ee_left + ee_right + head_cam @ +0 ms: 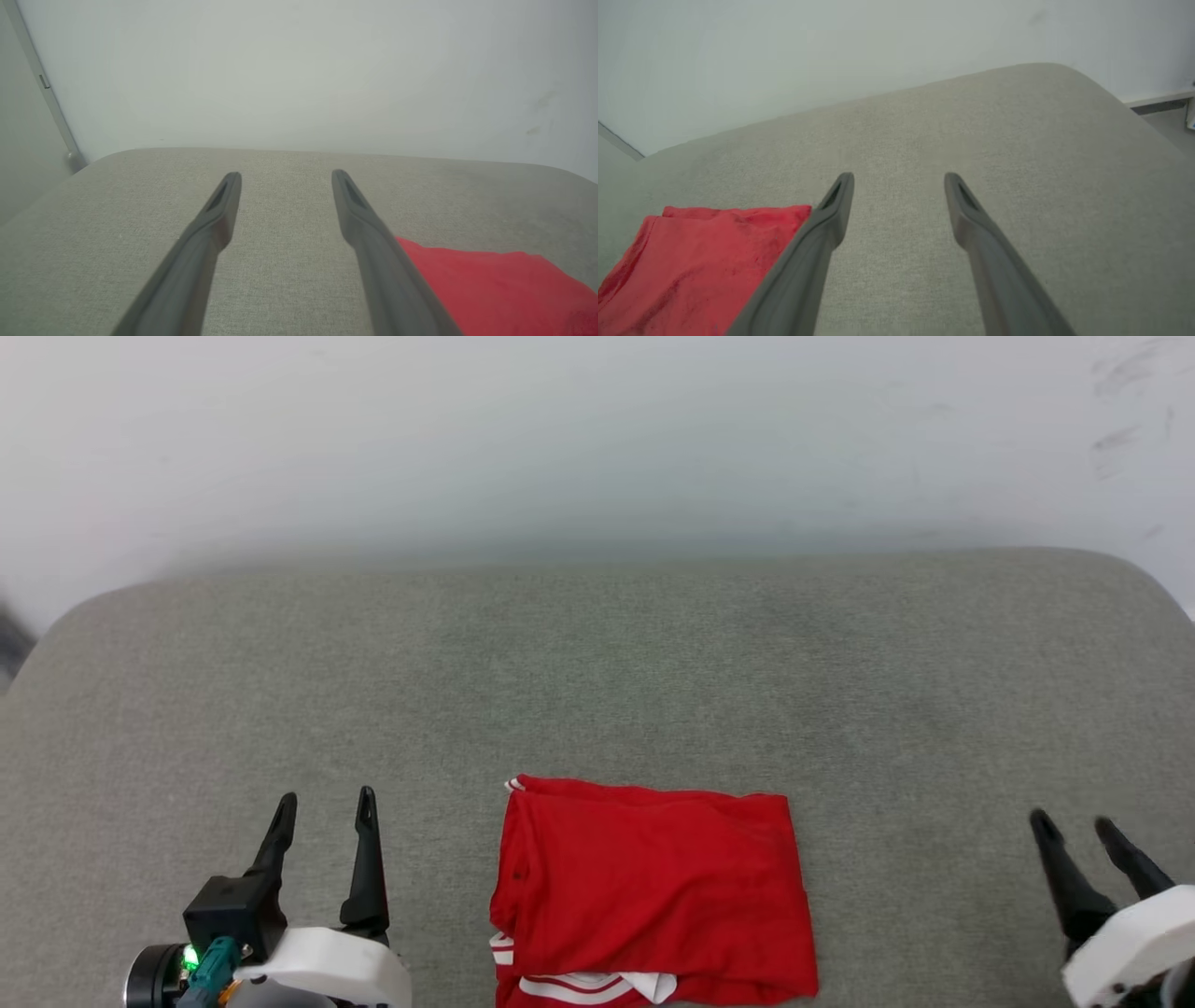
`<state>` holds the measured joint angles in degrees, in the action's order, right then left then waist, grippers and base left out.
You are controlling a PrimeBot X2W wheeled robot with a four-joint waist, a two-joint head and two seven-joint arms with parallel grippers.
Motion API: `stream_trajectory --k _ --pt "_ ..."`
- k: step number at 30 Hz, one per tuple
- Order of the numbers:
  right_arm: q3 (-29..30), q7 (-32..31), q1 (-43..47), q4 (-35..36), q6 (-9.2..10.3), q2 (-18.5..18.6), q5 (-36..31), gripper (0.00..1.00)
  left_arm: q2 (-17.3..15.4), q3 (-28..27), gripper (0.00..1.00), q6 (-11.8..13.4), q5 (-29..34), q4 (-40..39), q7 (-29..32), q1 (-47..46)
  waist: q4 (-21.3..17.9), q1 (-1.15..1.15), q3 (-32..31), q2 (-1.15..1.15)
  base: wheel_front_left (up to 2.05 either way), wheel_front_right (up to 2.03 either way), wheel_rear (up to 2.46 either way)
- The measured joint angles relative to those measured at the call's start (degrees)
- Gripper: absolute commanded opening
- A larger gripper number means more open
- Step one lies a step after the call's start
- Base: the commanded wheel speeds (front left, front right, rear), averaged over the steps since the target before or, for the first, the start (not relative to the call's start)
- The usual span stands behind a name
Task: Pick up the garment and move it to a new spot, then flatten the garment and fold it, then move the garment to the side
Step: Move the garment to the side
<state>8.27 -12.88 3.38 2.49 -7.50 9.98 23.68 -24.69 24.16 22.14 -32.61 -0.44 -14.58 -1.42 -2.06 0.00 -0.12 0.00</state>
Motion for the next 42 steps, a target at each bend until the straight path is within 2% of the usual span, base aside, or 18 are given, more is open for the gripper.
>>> stream_trajectory --k 3,7,10,14,19,23,24,25,26,30,33,37,42 --pt "1.9 -5.7 -1.5 -5.8 0.01 3.0 5.8 1.00 0.5 0.0 1.00 -0.5 0.4 -0.1 -0.2 -0.8 1.0 0.00 0.9 0.00 0.00 0.00 0.00" --pt "1.3 -15.2 -3.4 -12.9 0.01 4.9 14.4 1.00 1.7 0.1 1.00 -1.2 1.3 -0.1 -0.2 -2.7 2.8 0.00 2.5 0.00 0.00 0.00 0.00" --pt "-0.1 -21.6 -5.7 -16.0 0.01 5.0 20.6 1.00 2.6 0.1 1.00 -1.8 2.1 0.1 -0.3 -4.0 4.3 0.00 4.0 0.00 0.00 0.00 0.00" --pt "-3.2 -27.7 -8.1 -19.1 0.01 2.3 28.7 1.00 3.8 0.2 1.00 -2.4 2.7 0.6 -0.3 -5.3 6.1 0.00 6.2 0.00 0.00 0.00 0.00" --pt "-7.1 -30.6 -11.5 -21.3 0.00 -0.4 37.3 1.00 4.9 0.1 1.00 -3.0 3.5 1.1 -0.3 -6.5 8.2 0.00 8.7 0.00 0.00 0.00 0.00" --pt "-9.4 -30.6 -13.4 -23.7 -0.04 -0.2 40.2 1.00 5.3 -0.2 1.00 -3.5 4.3 1.4 -0.3 -7.4 9.5 0.00 10.2 0.00 0.00 0.00 0.00" --pt "-9.9 -30.5 -13.7 -24.1 -0.04 0.0 40.8 0.42 5.4 -0.2 1.00 -3.5 4.4 1.5 -0.3 -7.5 9.8 0.00 10.4 0.00 0.00 0.00 0.00" --pt "-10.5 -30.1 -14.1 -24.4 -0.05 0.2 41.4 0.05 5.4 -0.3 1.00 -3.5 4.5 1.6 -0.3 -7.5 10.0 0.00 10.6 0.00 0.00 0.00 0.00" --pt "-11.0 -29.8 -14.4 -24.6 -0.05 0.4 41.9 0.00 5.5 -0.5 1.00 -3.6 4.7 1.7 -0.3 -7.5 10.1 0.00 10.7 0.00 0.00 0.00 0.00" --pt "-14.4 -27.8 -14.6 -24.3 0.00 1.9 42.3 0.00 5.8 -1.1 1.00 -3.8 4.8 2.2 -0.3 -7.3 9.8 0.00 9.9 0.00 0.00 0.00 0.00" --pt "-17.7 -24.6 -14.6 -22.7 0.00 4.3 39.9 0.00 5.8 -1.6 1.00 -4.0 5.1 2.3 -0.3 -6.7 9.0 0.00 8.7 0.00 0.00 0.00 0.00" --pt "-22.6 -19.5 -15.3 -22.7 0.00 8.9 30.7 0.00 5.1 -2.3 1.00 -4.1 5.2 2.1 -0.3 -5.3 6.8 0.00 6.9 0.00 0.00 0.00 0.00" --pt "-25.3 -16.8 -17.9 -25.6 -0.01 10.9 21.0 0.00 4.5 -2.5 1.00 -4.0 5.3 0.7 -0.3 -4.1 2.2 0.00 5.5 0.00 0.00 0.00 0.00"
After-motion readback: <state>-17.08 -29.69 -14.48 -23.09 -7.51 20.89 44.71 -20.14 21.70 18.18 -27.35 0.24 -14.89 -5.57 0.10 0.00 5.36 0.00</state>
